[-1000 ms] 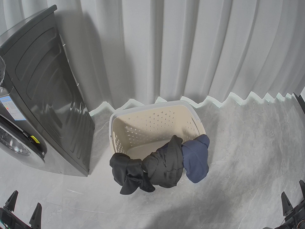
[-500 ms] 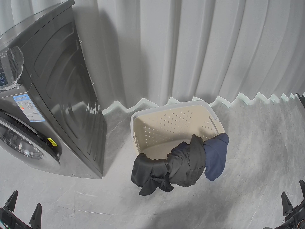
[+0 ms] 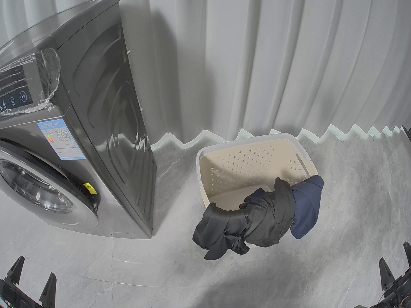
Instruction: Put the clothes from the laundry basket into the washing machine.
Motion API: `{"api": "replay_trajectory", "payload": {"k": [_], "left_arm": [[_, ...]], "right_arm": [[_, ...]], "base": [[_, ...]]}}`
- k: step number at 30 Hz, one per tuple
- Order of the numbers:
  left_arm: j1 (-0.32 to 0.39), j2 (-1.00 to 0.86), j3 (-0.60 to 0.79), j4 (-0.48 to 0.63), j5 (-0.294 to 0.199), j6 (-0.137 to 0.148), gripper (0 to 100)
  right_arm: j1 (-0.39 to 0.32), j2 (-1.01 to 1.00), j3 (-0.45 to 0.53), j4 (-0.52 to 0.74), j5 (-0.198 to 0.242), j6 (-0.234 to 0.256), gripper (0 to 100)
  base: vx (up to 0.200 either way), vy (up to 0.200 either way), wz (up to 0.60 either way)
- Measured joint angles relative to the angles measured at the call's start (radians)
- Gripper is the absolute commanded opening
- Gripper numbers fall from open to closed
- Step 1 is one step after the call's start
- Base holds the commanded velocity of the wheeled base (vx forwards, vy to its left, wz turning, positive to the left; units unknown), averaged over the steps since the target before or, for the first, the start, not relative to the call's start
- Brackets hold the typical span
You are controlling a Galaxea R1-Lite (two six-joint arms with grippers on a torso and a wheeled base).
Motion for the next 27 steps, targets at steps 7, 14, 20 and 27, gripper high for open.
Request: {"api": "replay_trajectory", "payload": {"k": [7, 14, 20, 27], "left_arm": [[0.0, 0.0, 0.0, 0.0, 0.0, 0.0, 100], [0.0, 0.0, 0.0, 0.0, 0.0, 0.002, 100], [0.0, 0.0, 0.0, 0.0, 0.0, 0.003, 100], [0.0, 0.0, 0.0, 0.0, 0.0, 0.002, 100]], "right_arm": [[0.001, 0.0, 0.0, 0.0, 0.0, 0.0, 100], [0.0, 0.0, 0.0, 0.0, 0.0, 0.0, 100], [0.0, 0.0, 0.0, 0.0, 0.0, 0.0, 100], [0.0, 0.0, 0.0, 0.0, 0.0, 0.0, 100]], "base": [[-0.057, 0.0, 0.0], [0.0, 0.086, 0.0], [0.0, 0.2, 0.0], [0.0, 0.2, 0.0]]}}
